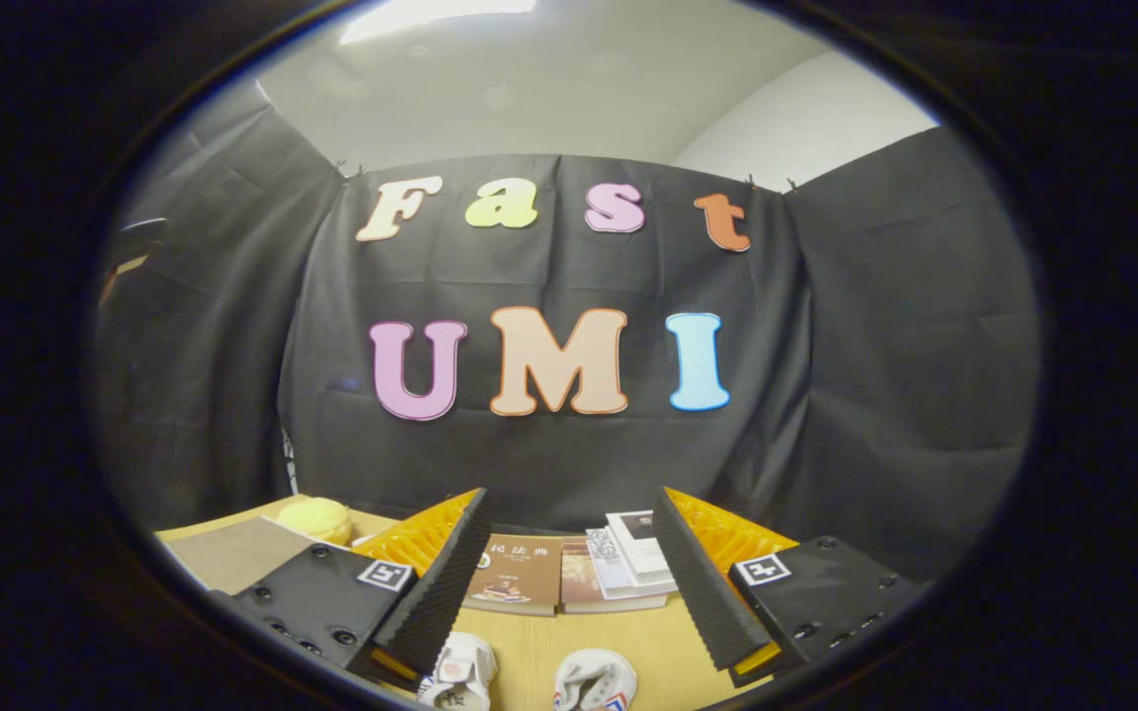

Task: Open the storage box then place both shoes into the box .Put the left shoe in first, then the right shoe, with the right side of both shoes facing outward in a uniform manner.

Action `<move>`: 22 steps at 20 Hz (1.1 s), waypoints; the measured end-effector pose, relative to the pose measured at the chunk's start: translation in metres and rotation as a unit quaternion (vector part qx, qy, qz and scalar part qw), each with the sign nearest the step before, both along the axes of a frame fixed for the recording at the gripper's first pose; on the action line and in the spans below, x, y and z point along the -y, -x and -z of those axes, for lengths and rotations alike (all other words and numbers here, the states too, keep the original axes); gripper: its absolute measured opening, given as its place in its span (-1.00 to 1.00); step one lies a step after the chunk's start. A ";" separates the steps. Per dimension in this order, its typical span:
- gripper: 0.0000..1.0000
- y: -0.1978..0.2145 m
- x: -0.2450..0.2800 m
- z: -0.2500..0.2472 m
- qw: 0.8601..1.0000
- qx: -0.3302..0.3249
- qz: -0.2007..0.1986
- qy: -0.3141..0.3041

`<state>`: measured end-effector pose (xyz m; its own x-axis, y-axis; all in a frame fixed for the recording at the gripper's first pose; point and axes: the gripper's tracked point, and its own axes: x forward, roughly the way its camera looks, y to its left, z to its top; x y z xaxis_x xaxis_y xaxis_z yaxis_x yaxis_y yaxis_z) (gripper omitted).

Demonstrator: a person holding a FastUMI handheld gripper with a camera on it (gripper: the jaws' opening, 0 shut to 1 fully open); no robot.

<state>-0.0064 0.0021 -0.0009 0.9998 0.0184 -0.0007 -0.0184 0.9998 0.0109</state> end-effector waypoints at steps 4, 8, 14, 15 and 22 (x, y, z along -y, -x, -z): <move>1.00 -0.001 -0.009 0.006 1.000 -0.010 -0.014 -0.017; 1.00 -0.001 -0.024 0.025 0.997 -0.039 -0.036 -0.050; 1.00 0.005 -0.064 0.067 0.985 -0.100 -0.087 -0.108; 1.00 0.008 -0.074 0.076 0.980 -0.116 -0.099 -0.124; 1.00 0.038 -0.143 0.151 0.918 -0.251 -0.170 -0.256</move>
